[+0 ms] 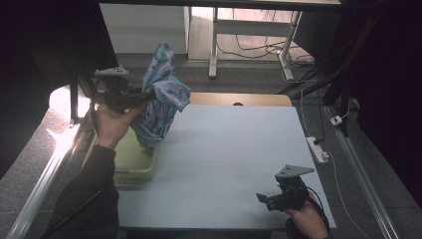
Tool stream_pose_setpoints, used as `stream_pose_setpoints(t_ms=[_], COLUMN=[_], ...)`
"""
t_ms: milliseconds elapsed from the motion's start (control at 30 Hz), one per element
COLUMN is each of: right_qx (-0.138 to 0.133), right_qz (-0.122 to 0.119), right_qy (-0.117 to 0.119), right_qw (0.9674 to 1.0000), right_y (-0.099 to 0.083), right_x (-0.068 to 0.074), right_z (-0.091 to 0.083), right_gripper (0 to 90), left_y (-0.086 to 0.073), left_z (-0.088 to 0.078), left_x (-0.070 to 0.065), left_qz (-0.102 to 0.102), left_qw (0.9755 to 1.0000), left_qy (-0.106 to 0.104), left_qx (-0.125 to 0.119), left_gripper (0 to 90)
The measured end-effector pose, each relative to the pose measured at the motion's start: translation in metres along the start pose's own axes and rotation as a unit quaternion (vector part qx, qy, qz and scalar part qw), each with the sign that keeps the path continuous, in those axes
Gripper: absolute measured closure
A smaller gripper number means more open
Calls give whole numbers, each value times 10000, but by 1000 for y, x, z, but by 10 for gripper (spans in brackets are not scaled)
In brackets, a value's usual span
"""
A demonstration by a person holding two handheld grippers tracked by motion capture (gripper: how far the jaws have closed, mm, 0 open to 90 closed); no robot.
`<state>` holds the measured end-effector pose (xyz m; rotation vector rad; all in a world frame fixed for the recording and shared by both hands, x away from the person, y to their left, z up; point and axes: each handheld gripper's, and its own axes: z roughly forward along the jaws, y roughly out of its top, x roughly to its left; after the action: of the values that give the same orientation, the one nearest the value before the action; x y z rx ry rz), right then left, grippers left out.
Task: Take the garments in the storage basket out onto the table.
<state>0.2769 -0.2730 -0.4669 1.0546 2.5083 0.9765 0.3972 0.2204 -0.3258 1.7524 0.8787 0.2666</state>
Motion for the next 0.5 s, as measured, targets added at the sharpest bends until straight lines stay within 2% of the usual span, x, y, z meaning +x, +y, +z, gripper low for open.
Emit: stream_pose_setpoints(t_ms=[500], right_qx=[13], right_qz=[-17], right_qy=[14], right_qw=[10000], right_y=[0], right_x=[0], right_z=[0], right_gripper=[50], left_y=[27], left_z=[39], left_x=[-32], left_qz=[238], left_qw=[9987], left_qy=[-440], left_qx=[54], left_gripper=[650])
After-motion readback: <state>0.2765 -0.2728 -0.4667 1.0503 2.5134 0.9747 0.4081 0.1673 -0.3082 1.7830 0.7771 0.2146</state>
